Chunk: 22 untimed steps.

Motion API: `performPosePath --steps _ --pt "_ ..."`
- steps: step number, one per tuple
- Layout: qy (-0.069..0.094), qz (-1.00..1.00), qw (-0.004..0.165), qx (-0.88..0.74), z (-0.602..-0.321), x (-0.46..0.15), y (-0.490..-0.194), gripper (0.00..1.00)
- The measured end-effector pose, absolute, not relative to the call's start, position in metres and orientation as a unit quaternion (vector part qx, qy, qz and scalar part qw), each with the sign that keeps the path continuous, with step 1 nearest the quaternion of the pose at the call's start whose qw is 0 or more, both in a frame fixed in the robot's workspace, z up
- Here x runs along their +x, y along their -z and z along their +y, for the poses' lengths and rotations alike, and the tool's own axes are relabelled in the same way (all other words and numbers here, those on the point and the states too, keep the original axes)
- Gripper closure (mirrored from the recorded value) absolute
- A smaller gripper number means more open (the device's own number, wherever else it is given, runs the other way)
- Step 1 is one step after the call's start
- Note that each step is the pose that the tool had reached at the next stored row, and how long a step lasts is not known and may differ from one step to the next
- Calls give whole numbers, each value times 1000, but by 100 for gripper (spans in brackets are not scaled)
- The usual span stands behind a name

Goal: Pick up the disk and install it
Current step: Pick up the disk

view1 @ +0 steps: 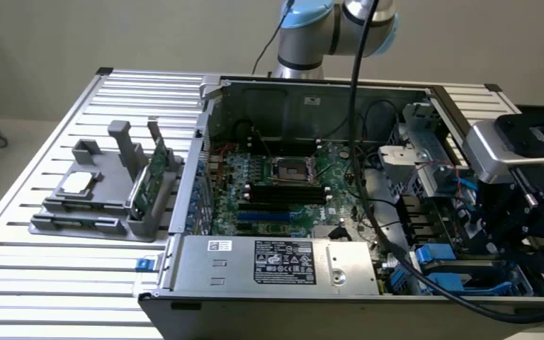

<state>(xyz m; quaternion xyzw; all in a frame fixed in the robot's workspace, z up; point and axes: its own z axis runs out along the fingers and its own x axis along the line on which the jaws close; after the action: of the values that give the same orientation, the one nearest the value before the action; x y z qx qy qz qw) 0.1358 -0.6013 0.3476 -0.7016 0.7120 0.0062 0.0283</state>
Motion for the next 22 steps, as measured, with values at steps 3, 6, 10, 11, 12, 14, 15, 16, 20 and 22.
performPosePath --steps 3,6,10,11,12,14,15,16,20,22 --pt "-6 712 28 -702 -601 136 -342 89" --pt "-6 712 28 -702 -601 137 -337 89" --pt "-6 712 28 -702 -601 137 -329 89" --pt "-6 712 28 -702 -601 137 -328 89" --pt "-5 712 27 -702 -601 137 -327 89" --pt "-6 712 27 -702 -601 137 -326 89" --pt "-6 712 27 -702 -601 137 -326 89" --pt "-7 712 27 -702 -601 137 -327 89" --pt "-7 712 26 -702 -601 137 -344 89" --pt "-7 712 26 -702 -601 137 -353 89"
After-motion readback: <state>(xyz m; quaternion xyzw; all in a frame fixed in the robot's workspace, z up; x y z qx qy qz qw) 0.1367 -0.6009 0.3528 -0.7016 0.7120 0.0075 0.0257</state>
